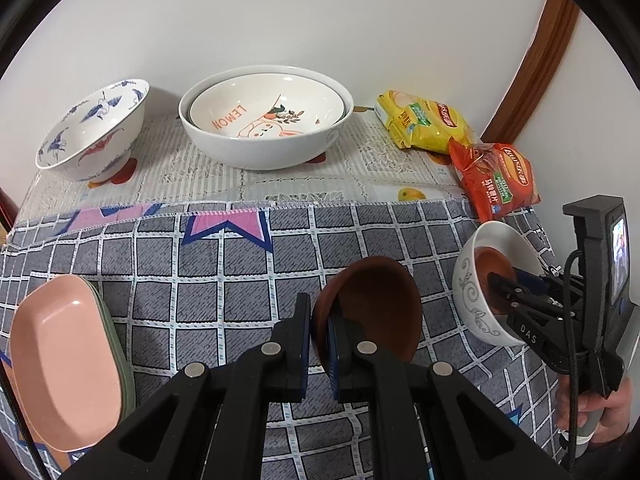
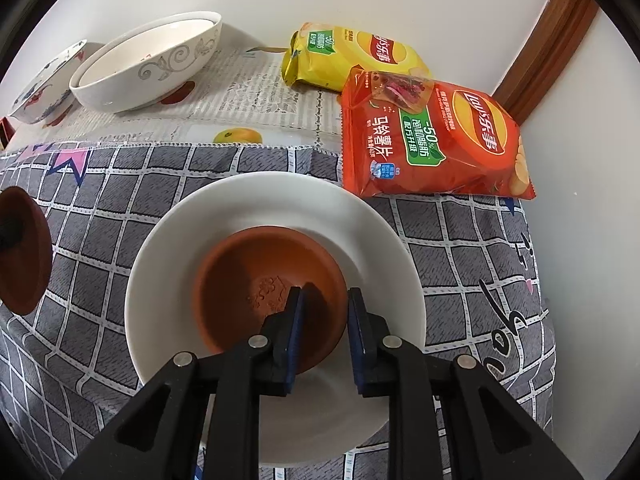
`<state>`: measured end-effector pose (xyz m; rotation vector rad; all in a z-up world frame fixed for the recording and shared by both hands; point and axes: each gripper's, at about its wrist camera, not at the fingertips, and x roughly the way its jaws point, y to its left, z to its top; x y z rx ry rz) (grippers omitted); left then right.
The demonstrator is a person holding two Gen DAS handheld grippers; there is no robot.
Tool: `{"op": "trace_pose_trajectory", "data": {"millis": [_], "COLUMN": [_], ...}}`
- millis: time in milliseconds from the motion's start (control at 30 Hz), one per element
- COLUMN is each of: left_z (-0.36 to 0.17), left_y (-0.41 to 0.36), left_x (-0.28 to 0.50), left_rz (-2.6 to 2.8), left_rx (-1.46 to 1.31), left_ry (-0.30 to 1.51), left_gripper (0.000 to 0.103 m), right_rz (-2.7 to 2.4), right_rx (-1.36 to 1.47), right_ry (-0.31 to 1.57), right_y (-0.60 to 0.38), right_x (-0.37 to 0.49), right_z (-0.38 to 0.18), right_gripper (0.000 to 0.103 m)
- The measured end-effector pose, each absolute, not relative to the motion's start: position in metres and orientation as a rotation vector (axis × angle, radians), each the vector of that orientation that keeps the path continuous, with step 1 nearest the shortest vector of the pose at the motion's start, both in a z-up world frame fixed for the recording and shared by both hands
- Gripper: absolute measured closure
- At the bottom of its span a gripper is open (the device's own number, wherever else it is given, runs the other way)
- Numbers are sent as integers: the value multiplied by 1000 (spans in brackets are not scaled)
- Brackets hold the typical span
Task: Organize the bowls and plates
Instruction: 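Lower the brown bowl into the white bowl and open the right gripper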
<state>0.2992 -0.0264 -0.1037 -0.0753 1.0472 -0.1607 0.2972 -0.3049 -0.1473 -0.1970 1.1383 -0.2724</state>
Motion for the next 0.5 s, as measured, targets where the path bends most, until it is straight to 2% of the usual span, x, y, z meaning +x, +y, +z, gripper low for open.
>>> {"op": "trace_pose_trajectory", "data": {"millis": [67, 233, 500], "left_z": [-101, -97, -92], "left_y": [-27, -32, -35], "left_x": [298, 294, 290], "left_rz": [-161, -169, -182], "left_rx": [-74, -62, -60], "left_ry": [1044, 1040, 1030], "left_gripper": [95, 95, 95], "right_rz": [-264, -283, -271], "right_rx": [-199, -228, -204], "right_ry": [1141, 1130, 1136], "right_y": [-303, -298, -297], "right_x": [296, 294, 290], "right_z": [-147, -145, -141], "right_gripper": [74, 68, 67]}}
